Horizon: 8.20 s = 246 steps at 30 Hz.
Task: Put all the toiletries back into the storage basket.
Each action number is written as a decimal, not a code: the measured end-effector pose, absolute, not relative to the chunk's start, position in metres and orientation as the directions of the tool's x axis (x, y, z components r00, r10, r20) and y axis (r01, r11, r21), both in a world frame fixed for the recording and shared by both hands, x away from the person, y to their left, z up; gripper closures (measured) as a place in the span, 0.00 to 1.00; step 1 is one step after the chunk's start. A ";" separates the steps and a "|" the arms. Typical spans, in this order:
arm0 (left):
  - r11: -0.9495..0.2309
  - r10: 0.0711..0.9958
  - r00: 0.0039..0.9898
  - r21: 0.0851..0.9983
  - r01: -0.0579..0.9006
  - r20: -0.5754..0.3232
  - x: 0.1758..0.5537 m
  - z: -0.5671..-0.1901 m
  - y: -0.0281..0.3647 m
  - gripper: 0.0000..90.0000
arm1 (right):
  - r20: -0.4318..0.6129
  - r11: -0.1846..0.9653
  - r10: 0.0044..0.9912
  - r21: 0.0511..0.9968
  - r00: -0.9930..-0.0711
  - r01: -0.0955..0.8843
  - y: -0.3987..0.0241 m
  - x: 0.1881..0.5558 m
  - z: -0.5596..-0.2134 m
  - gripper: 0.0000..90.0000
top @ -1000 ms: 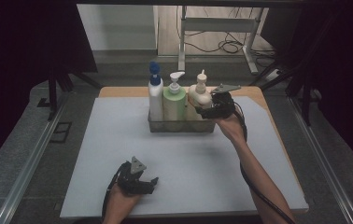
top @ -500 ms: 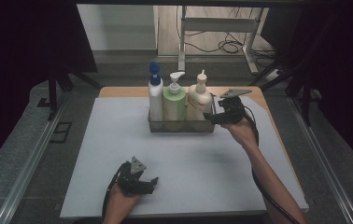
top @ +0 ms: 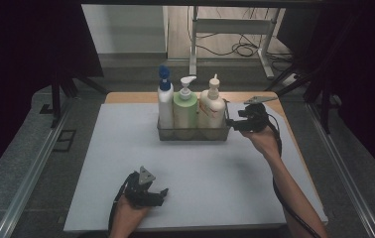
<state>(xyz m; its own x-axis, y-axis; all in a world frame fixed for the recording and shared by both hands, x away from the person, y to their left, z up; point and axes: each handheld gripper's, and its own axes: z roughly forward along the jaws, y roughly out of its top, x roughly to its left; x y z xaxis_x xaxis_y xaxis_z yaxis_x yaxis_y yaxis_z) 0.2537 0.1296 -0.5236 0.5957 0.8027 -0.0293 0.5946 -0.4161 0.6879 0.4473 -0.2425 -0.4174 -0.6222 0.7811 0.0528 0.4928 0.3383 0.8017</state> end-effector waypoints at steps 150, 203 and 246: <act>-0.419 0.802 0.596 0.685 0.595 -0.027 0.254 -0.523 0.130 0.14 | 0.094 0.368 0.764 0.749 -0.639 0.551 -0.205 0.458 -0.439 0.60; -0.415 0.804 0.594 0.688 0.595 -0.029 0.254 -0.524 0.129 0.14 | -0.014 0.497 0.683 0.742 -0.730 0.450 -0.232 0.382 -0.424 0.12; -0.414 0.804 0.593 0.689 0.595 -0.029 0.254 -0.524 0.129 0.14 | -0.013 0.510 0.695 0.714 -0.719 0.480 -0.285 0.329 -0.494 0.00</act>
<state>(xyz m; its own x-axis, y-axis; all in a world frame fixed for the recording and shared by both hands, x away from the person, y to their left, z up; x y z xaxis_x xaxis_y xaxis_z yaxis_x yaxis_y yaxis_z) 0.2536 0.1292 -0.5237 0.5933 0.8045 -0.0287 0.5948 -0.4141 0.6890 0.3291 -0.2854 -0.4942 -0.7187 0.6952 -0.0134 0.4799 0.5099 0.7139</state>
